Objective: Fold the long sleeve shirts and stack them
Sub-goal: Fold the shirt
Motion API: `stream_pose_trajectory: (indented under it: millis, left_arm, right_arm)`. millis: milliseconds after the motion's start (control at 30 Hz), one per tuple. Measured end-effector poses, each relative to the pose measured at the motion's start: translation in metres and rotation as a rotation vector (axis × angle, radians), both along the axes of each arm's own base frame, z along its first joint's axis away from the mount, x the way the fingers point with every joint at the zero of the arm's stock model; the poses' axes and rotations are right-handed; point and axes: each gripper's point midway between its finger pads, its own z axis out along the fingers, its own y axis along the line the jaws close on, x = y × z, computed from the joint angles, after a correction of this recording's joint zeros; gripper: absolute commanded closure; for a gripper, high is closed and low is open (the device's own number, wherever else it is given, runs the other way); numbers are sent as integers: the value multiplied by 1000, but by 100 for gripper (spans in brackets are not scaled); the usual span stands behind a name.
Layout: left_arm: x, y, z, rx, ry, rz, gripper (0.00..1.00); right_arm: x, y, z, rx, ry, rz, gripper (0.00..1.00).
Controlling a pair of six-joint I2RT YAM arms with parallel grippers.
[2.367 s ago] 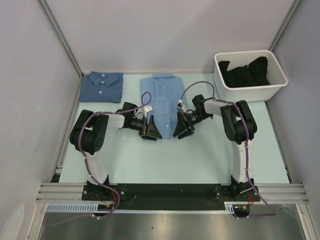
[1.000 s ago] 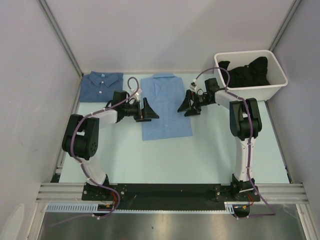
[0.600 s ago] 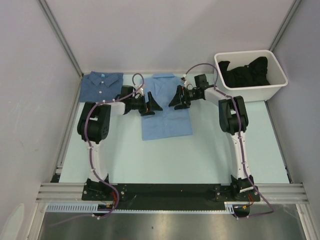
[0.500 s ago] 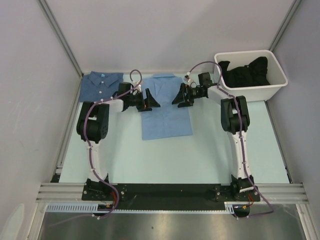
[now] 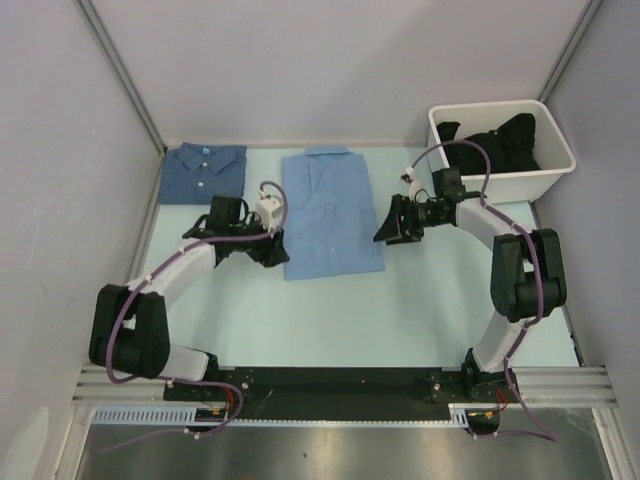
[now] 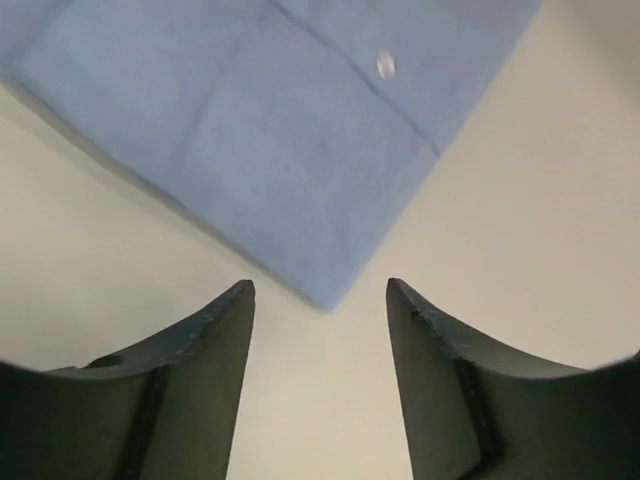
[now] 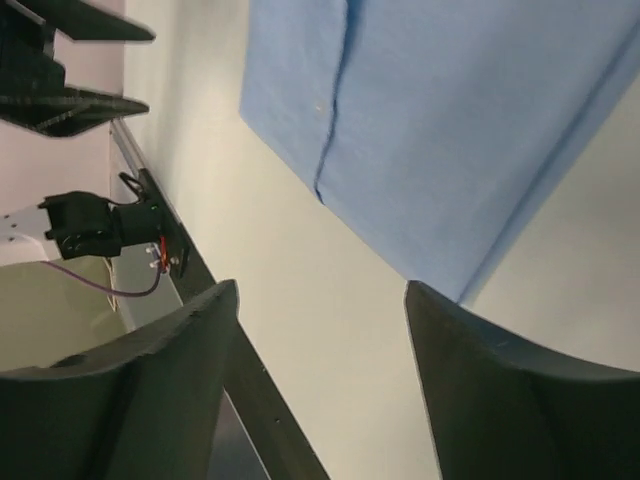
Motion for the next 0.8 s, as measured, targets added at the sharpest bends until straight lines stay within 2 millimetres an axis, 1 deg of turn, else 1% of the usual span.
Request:
stream_pose_trajectory:
  millis: [33, 67, 167, 233, 267, 333, 400, 433, 467, 500, 633, 767, 800]
  left_arm:
    - [-11, 1, -6, 41, -28, -37, 46]
    - [-24, 3, -17, 82, -35, -71, 47]
    - [-57, 7, -54, 204, -19, -177, 48]
    - [-79, 8, -77, 284, -8, -254, 48]
    - [-87, 8, -85, 321, -16, -291, 48]
    - [-94, 7, -95, 381, -51, -350, 48]
    - [-91, 4, -97, 419, -106, -380, 49]
    - [-88, 3, -97, 430, -126, -384, 60]
    - [-84, 2, -97, 443, -151, -384, 61]
    - [-79, 0, -96, 449, -173, -384, 62]
    - [-61, -9, -95, 484, -256, -381, 71]
    - [-48, -11, -95, 520, -314, -383, 71]
    - [-46, -11, -95, 525, -320, -383, 72]
  right_arm:
    - [-6, -3, -4, -9, 7, -4, 35]
    - [-12, -6, -15, -24, 28, -15, 38]
    - [-29, -15, -55, -83, 130, -41, 44]
    - [-35, -20, -83, -116, 202, -57, 45]
    - [-36, -21, -92, -124, 232, -65, 45]
    - [-37, -17, -93, -84, 277, -70, 45]
    - [-34, -17, -93, -75, 271, -78, 46]
    - [-32, -16, -93, -72, 265, -80, 46]
    - [-30, -16, -93, -69, 261, -80, 47]
    - [-28, -15, -94, -64, 261, -81, 49]
    - [-20, -10, -96, -34, 271, -78, 60]
    - [-17, -9, -101, -33, 267, -77, 72]
    - [-17, -8, -101, -34, 265, -75, 76]
